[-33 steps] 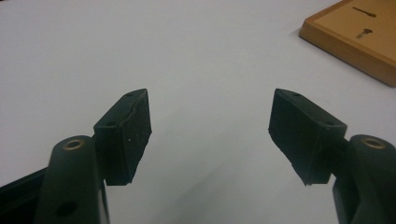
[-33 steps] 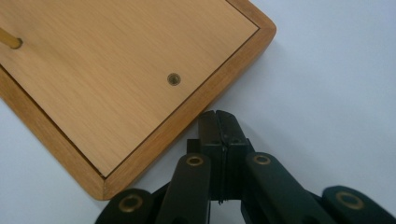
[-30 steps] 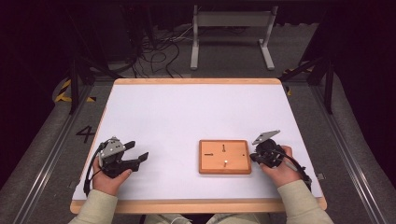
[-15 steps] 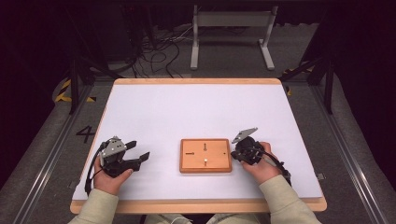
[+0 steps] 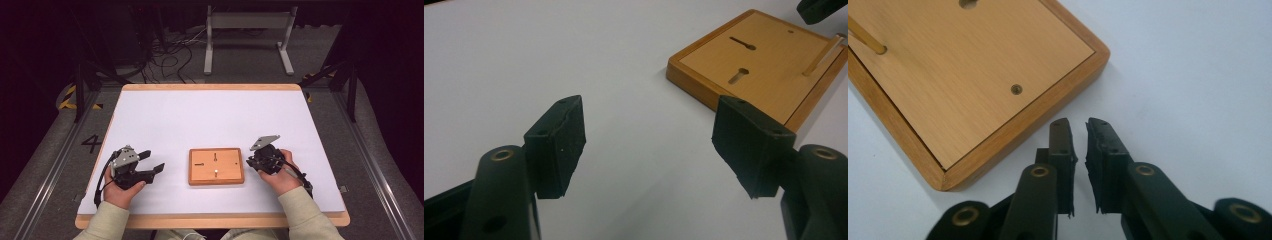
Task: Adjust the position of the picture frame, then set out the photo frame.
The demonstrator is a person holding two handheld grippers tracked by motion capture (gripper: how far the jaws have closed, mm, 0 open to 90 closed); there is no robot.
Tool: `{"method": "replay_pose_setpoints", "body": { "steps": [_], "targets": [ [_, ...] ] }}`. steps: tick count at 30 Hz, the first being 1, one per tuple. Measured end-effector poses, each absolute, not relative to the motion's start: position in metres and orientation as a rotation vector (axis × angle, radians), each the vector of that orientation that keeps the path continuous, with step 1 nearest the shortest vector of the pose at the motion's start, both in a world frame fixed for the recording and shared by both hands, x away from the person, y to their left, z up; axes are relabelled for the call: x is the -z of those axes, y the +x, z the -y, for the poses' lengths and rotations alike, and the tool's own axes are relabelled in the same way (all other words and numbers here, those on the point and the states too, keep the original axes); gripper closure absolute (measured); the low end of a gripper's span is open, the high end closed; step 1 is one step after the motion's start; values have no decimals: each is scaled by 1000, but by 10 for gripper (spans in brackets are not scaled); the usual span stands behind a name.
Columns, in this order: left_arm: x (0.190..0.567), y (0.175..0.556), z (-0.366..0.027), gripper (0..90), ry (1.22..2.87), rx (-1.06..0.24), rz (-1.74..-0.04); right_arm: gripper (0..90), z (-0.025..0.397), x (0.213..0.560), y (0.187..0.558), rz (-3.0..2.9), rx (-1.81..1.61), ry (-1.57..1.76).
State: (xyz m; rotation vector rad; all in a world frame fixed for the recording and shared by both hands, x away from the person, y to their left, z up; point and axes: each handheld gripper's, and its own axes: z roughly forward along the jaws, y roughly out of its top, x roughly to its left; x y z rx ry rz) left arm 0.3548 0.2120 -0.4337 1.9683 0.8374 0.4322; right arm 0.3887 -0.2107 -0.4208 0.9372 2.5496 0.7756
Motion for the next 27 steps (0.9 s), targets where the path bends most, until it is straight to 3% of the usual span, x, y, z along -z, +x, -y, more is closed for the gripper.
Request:
{"method": "replay_pose_setpoints", "body": {
  "steps": [11, 27],
  "targets": [
    [426, 353, -197, 268, 1992, -413, -769, 710, 231, 408, 387, -2495, -834, 973],
    [417, 361, -154, 280, 2037, -368, -618, 686, 249, 406, 377, -2446, -839, 1014]
  ]
}}
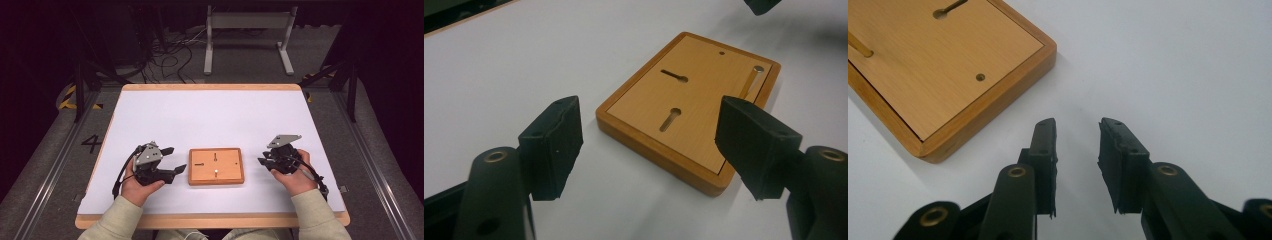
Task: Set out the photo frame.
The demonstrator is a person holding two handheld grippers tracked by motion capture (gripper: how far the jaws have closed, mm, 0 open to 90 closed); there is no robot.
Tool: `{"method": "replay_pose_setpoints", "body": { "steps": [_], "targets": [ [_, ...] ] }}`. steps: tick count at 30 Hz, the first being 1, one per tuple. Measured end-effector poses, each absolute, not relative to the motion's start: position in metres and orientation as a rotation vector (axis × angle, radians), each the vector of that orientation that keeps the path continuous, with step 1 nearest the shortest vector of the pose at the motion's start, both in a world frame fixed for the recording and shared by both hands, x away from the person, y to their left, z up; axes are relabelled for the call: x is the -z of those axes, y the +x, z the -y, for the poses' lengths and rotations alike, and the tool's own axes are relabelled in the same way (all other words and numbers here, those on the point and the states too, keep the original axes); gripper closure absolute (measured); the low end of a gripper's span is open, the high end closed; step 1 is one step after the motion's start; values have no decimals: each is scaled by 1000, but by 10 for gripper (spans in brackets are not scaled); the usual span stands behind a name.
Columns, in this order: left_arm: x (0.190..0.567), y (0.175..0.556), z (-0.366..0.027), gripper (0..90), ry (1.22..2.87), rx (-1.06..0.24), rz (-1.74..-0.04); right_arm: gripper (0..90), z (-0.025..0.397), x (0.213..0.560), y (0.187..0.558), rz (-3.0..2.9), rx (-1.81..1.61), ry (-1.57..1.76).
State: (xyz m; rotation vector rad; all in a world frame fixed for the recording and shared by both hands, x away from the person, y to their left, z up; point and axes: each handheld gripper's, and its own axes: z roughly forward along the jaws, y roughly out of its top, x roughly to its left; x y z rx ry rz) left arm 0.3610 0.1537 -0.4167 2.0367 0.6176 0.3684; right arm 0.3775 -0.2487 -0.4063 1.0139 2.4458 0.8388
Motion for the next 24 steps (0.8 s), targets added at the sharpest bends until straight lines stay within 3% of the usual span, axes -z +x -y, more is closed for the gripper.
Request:
{"method": "replay_pose_setpoints", "body": {
  "steps": [24],
  "targets": [
    [421, 372, -103, 408, 2022, -137, -445, 676, 248, 408, 375, -2445, -857, 1014]
  ]
}}
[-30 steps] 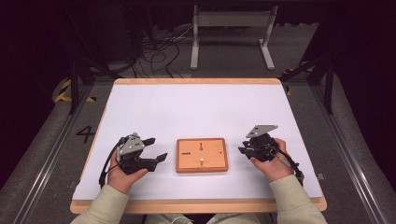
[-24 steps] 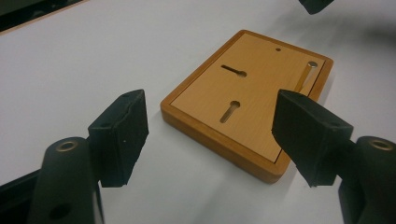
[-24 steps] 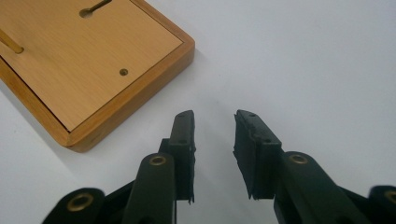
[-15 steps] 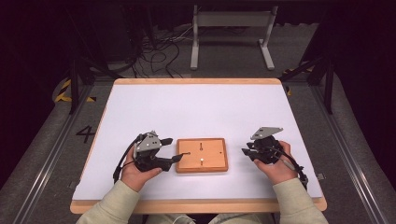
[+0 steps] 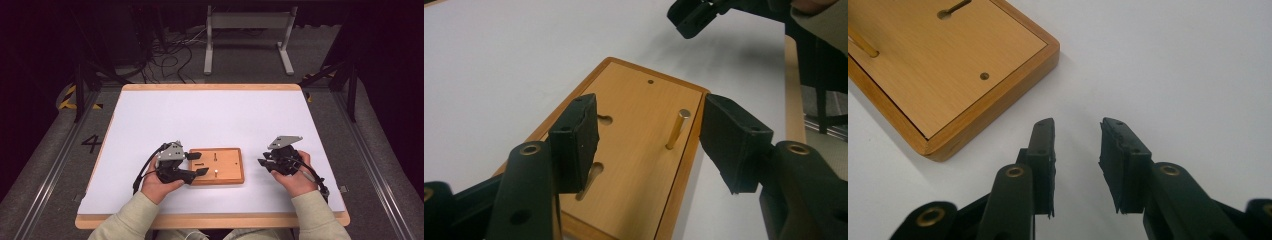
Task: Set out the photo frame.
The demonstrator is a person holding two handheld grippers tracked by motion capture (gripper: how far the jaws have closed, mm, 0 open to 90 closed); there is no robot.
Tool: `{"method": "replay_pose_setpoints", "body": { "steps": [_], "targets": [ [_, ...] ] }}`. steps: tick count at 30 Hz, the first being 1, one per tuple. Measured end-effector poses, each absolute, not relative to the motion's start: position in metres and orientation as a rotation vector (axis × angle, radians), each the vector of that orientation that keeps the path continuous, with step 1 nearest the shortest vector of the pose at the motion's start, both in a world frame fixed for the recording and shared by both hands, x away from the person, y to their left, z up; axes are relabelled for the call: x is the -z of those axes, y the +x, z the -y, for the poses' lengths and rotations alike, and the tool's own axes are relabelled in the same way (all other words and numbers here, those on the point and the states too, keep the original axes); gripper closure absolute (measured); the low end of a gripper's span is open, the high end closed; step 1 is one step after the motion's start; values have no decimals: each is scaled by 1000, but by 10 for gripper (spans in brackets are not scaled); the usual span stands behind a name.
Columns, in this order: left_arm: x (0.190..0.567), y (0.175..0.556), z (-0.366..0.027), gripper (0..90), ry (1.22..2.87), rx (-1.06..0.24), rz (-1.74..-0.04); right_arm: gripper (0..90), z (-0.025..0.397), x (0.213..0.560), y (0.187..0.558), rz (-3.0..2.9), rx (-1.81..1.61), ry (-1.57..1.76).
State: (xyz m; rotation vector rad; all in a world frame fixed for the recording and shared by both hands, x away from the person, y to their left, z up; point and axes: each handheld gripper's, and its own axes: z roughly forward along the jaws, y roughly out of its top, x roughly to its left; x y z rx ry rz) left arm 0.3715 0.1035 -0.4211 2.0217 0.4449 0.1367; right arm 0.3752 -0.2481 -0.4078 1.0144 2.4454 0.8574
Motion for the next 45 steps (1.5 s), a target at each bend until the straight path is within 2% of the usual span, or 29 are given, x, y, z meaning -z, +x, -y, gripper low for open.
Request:
{"method": "replay_pose_setpoints", "body": {
  "steps": [6, 9, 18, 22, 26, 27, 28, 40, 45],
  "targets": [
    [429, 376, -90, 410, 2041, -64, -441, 674, 248, 407, 375, -2442, -869, 1024],
    [434, 380, -85, 457, 2055, -18, -441, 674, 249, 407, 375, -2442, -870, 1023],
    [445, 380, -69, 502, 2110, -4, -429, 672, 248, 408, 375, -2447, -868, 1019],
    [449, 381, -63, 625, 2139, -6, -439, 672, 247, 408, 375, -2452, -866, 1017],
    [449, 379, -61, 811, 2153, -30, -404, 672, 247, 409, 376, -2457, -862, 1020],
    [449, 379, -61, 828, 2153, -30, -404, 672, 247, 409, 376, -2457, -862, 1020],
    [448, 376, -60, 834, 2170, -76, -374, 672, 247, 409, 376, -2455, -862, 1020],
    [450, 373, -59, 841, 2177, -131, -321, 672, 247, 409, 376, -2458, -865, 1020],
    [448, 365, -56, 842, 2221, -261, -236, 672, 247, 409, 376, -2457, -871, 1016]
  ]
}}
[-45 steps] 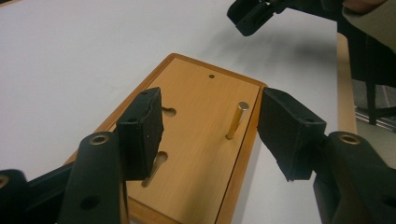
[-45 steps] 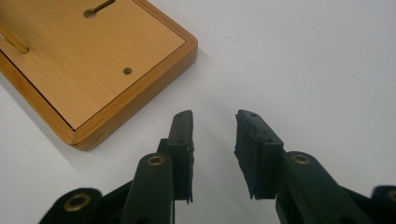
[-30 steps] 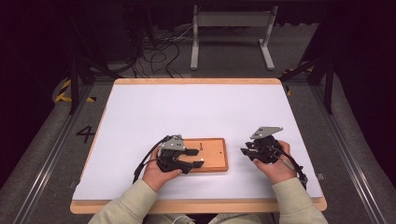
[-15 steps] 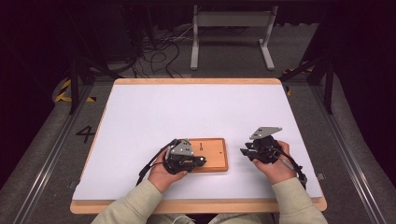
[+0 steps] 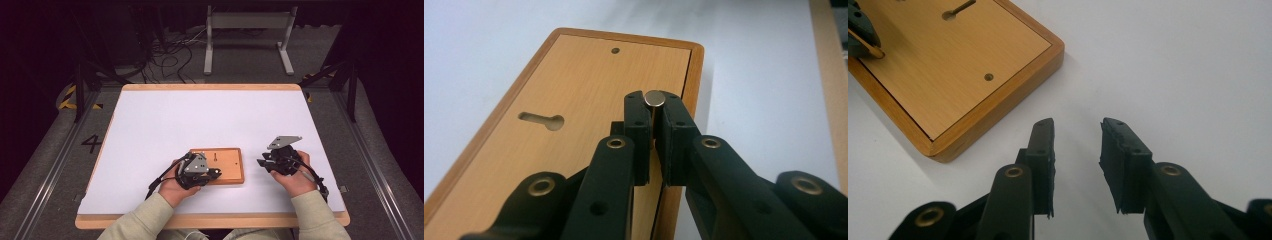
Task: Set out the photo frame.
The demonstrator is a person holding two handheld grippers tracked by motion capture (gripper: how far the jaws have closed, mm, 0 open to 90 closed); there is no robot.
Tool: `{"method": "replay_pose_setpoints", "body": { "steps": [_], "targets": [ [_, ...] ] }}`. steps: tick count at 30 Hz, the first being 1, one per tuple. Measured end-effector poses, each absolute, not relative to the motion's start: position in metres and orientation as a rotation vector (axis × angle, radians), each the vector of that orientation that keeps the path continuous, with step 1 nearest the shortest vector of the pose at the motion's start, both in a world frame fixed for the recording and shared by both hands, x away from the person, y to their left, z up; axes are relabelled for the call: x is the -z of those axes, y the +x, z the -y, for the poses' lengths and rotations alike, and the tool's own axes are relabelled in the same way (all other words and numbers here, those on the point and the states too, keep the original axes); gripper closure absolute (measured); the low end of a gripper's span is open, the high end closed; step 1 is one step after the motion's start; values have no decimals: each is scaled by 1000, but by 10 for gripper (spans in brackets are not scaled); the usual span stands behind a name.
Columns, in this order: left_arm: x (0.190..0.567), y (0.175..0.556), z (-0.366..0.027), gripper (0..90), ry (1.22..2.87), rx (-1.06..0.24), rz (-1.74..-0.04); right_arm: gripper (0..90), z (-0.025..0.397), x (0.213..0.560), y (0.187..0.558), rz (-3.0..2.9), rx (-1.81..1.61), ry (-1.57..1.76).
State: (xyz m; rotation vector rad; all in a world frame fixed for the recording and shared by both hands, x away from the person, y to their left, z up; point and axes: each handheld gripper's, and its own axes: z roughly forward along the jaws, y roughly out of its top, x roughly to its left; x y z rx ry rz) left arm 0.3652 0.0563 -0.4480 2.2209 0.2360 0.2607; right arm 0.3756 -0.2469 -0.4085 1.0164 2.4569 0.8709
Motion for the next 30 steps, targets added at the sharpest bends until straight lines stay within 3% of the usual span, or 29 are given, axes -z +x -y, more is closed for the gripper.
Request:
{"method": "replay_pose_setpoints", "body": {
  "steps": [10, 19, 30],
  "targets": [
    [447, 349, -52, 841, 2254, -450, -103, 629, 246, 407, 376, -2453, -896, 1010],
    [449, 328, -48, 843, 2276, -647, 0, 456, 243, 400, 382, -2463, -987, 1088],
    [452, 322, -48, 844, 2265, -694, 3, 317, 222, 406, 402, -2590, -1105, 1165]
  ]
}}
